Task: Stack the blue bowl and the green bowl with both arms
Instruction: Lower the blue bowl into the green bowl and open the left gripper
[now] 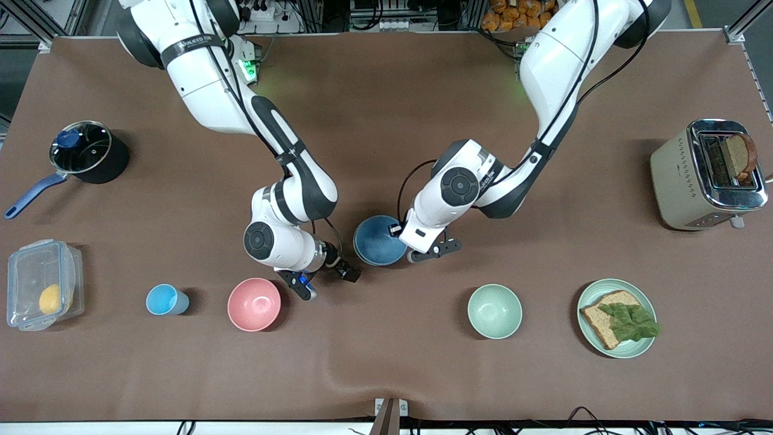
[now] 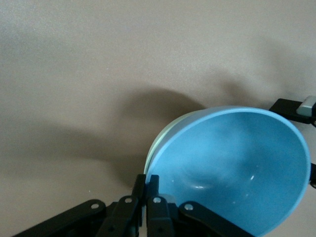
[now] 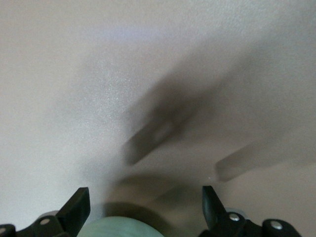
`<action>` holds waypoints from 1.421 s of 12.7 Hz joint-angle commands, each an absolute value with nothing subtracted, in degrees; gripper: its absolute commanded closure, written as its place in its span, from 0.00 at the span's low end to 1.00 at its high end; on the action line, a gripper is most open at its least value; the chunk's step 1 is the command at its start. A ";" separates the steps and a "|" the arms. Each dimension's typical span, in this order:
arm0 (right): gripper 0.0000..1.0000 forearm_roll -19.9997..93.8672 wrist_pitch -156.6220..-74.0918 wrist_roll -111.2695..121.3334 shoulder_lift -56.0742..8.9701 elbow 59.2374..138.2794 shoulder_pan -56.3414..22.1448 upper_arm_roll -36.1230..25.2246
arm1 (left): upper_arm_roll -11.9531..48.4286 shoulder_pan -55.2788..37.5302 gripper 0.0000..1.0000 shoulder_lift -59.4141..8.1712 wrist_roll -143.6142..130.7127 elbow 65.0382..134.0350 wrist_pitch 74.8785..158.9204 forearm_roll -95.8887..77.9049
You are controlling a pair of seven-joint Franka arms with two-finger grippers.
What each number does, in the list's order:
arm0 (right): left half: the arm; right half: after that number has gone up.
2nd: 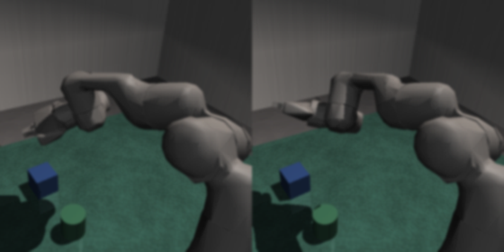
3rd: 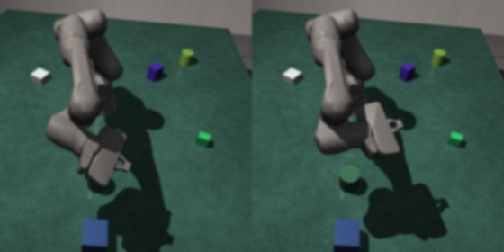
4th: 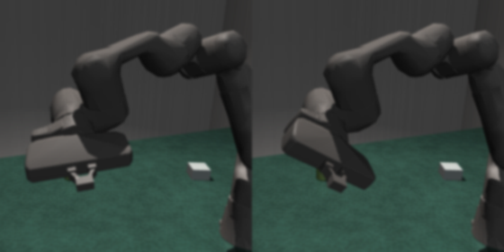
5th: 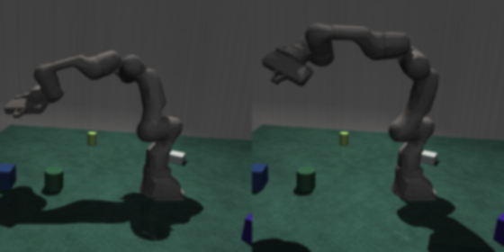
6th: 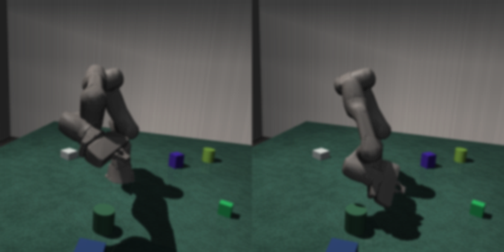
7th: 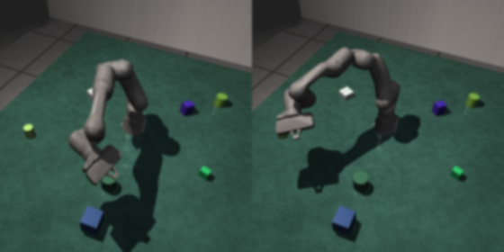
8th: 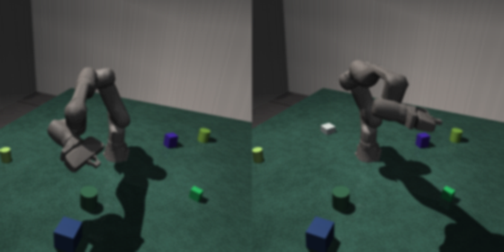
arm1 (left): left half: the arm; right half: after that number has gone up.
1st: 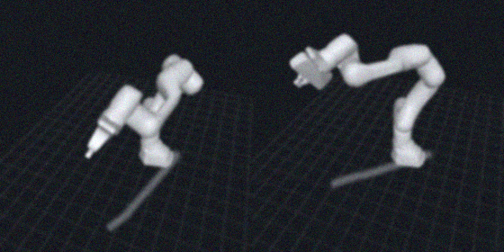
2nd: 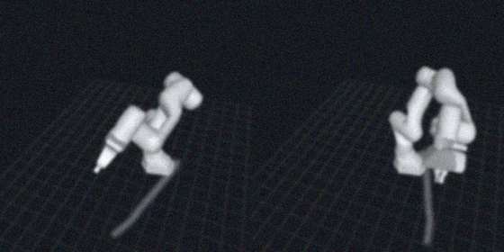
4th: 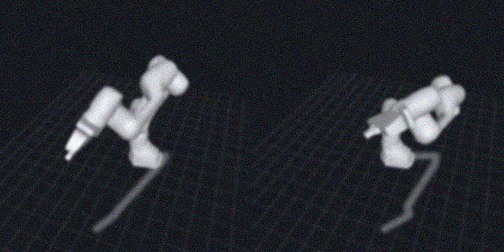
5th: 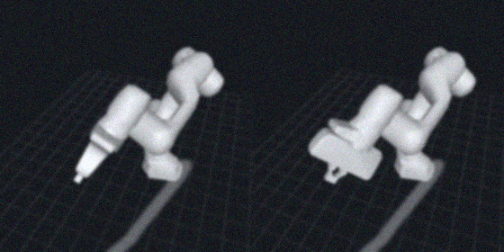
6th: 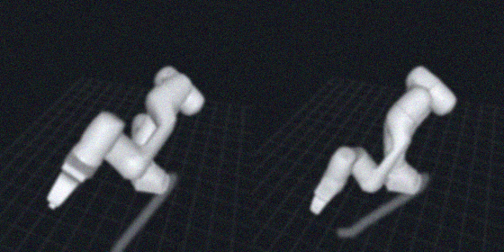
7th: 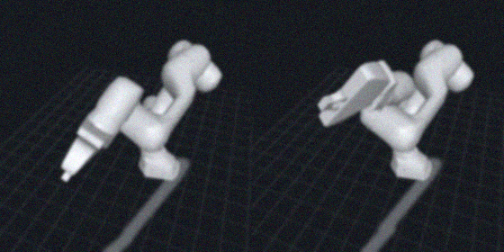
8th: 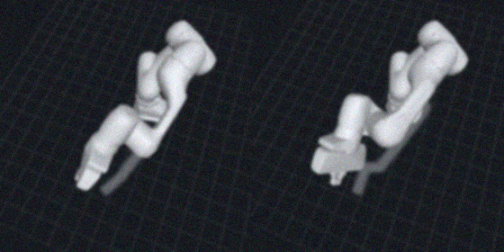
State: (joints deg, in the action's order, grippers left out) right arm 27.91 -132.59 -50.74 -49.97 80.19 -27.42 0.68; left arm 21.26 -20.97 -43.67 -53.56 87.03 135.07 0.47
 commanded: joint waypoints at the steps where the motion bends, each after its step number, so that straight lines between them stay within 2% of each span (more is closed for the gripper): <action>1: 0.00 27.60 -132.19 -54.31 -50.71 78.75 -27.77 0.97 | 20.57 -22.06 1.00 -45.26 -55.54 85.43 136.57 1.67; 5: 0.00 27.69 -133.41 -59.14 -50.80 78.75 -27.95 1.23 | 20.48 -22.67 1.00 -46.32 -57.04 85.43 138.78 1.84; 6: 0.00 27.69 -133.50 -59.59 -50.97 78.75 -27.95 1.23 | 20.39 -22.68 0.80 -46.41 -57.04 85.43 138.78 1.85; 7: 0.00 27.69 -133.59 -59.76 -50.98 78.75 -28.04 1.23 | 20.39 -22.68 0.28 -46.06 -57.74 85.43 138.78 1.76; 8: 0.00 27.69 -133.68 -59.94 -50.98 78.75 -28.12 1.32 | 20.39 -22.68 0.00 -45.71 -59.14 85.52 138.78 2.11; 12: 0.00 27.69 -133.77 -60.91 -51.06 78.75 -28.48 1.32 | 20.13 -21.98 0.00 -41.50 -60.21 86.04 137.47 2.11; 18: 0.00 27.16 -132.90 -55.58 -50.54 78.75 -27.69 1.14 | 19.42 -13.81 0.00 -24.64 -58.45 87.79 116.83 10.96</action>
State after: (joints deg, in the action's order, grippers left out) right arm 27.84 -133.46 -58.46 -50.10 80.07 -28.54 1.22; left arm 19.46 -15.56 -30.89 -58.16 84.10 121.08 6.68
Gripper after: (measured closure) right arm 0.000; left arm 0.000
